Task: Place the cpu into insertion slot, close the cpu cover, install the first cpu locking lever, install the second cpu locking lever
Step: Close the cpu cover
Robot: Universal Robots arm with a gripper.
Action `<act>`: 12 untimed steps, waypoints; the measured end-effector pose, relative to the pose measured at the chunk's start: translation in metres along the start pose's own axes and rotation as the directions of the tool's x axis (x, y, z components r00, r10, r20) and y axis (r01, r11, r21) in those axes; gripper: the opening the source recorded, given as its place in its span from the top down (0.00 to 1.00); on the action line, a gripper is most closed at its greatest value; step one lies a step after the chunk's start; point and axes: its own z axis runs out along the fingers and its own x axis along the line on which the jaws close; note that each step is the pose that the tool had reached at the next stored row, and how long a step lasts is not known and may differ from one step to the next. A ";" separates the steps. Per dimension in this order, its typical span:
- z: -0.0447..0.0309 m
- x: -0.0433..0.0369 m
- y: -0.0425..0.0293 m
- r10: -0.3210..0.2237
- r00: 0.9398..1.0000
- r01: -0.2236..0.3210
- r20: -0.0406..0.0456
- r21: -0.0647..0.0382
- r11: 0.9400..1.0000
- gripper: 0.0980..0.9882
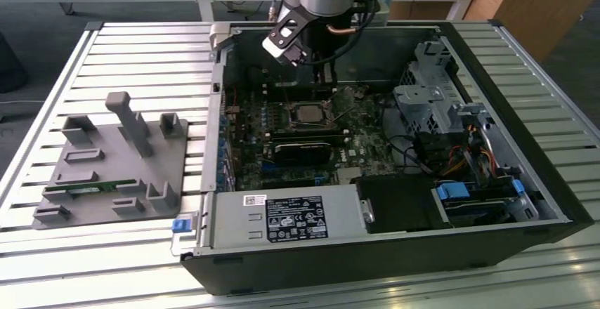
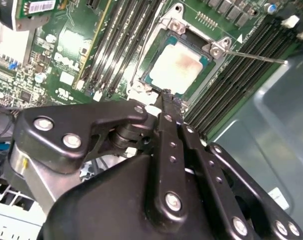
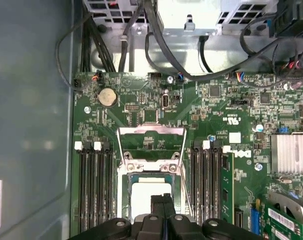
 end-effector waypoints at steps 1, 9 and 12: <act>-0.0005 0.0000 0.0003 0.000 1.000 0.000 0.000 0.000 1.000 0.99; 0.0002 0.0004 0.0185 0.000 1.000 0.000 -0.002 0.002 1.000 0.99; -0.0026 0.0005 0.0206 0.000 1.000 0.000 -0.002 0.002 1.000 0.99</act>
